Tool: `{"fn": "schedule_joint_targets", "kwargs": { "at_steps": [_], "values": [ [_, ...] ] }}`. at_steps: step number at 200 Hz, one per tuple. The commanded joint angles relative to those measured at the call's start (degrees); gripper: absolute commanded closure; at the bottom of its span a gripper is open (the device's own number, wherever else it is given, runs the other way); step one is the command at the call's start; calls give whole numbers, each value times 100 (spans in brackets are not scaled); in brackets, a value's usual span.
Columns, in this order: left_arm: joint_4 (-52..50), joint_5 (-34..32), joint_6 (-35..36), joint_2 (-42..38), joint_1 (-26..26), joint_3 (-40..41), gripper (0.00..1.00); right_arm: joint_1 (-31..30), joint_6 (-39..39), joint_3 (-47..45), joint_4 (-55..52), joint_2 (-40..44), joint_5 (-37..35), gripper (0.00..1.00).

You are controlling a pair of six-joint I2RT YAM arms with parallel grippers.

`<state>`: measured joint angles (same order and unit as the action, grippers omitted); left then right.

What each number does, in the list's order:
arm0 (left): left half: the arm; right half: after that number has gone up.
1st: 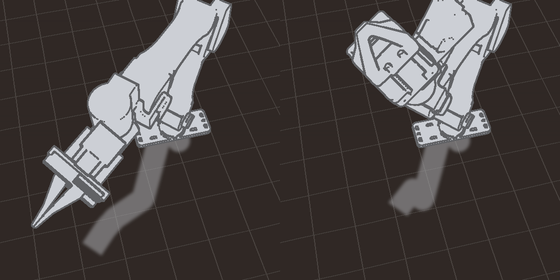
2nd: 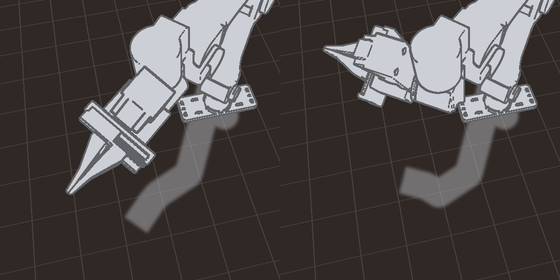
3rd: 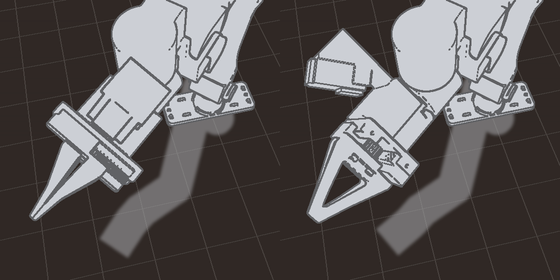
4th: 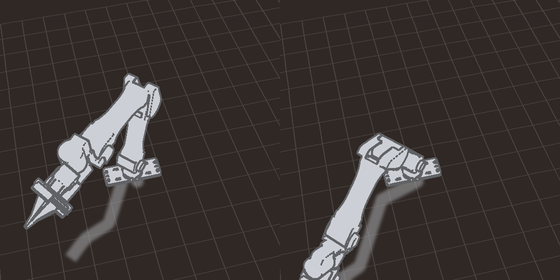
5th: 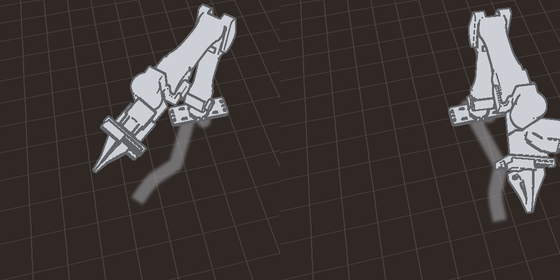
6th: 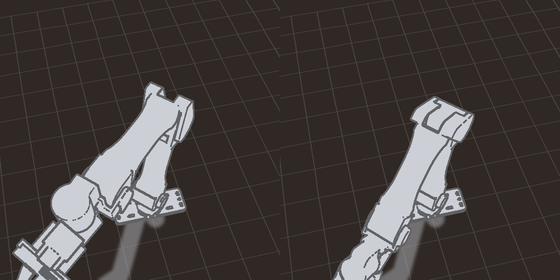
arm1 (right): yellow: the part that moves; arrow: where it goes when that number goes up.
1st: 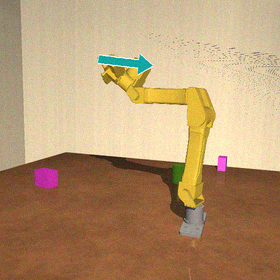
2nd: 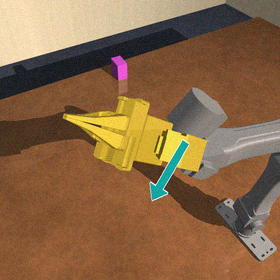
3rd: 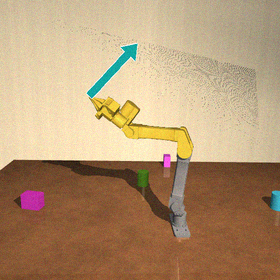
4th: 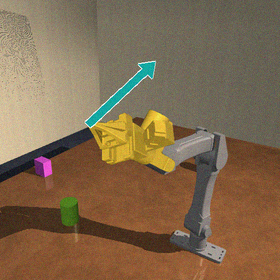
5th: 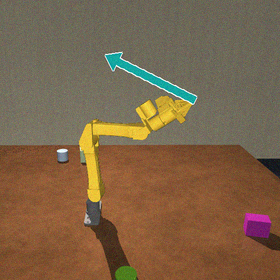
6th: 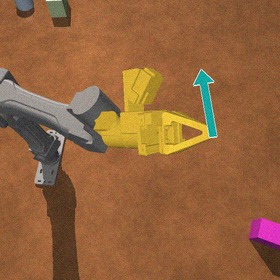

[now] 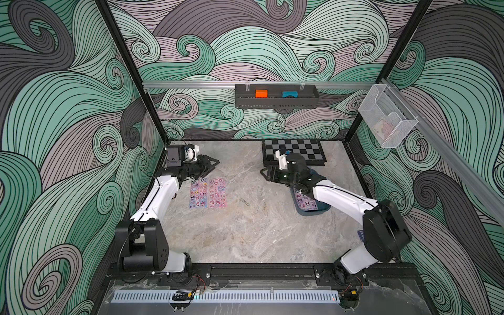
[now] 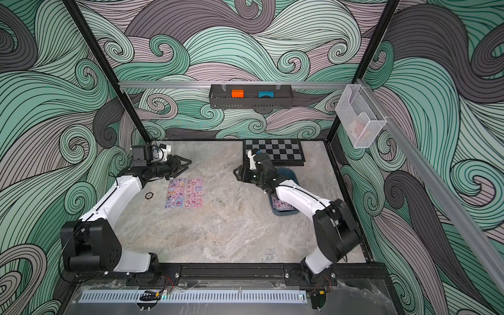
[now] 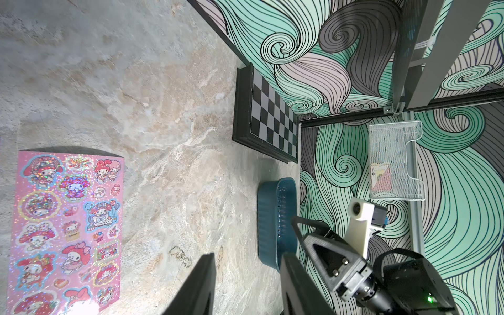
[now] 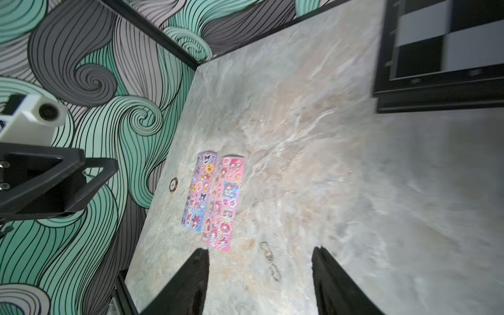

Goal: Take the stickers out of the storage box
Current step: Place the sticker at the center of the board, then pick up the sticker from the storage box.

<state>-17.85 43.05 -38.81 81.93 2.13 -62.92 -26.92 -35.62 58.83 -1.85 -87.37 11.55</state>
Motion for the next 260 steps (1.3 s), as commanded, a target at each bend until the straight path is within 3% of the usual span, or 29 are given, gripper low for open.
{"fn": "schedule_joint_targets", "kwargs": {
  "at_steps": [1,28,56,107,260],
  "values": [
    [92,-18,57,51,-134,-123,56,734,594,-333,-888,554,416,33],
    [163,-123,66,111,-358,-163,56,1698,1180,-538,-1676,1038,462,30],
    [28,-228,170,363,-765,-404,56,2082,1707,-382,-2360,1037,429,29],
    [-275,-444,465,709,-1300,-855,56,2129,2086,-220,-2596,528,222,24],
    [-238,-509,629,1049,-1356,-1021,56,2012,2994,1065,-3730,-1427,-852,15]
  ]
}}
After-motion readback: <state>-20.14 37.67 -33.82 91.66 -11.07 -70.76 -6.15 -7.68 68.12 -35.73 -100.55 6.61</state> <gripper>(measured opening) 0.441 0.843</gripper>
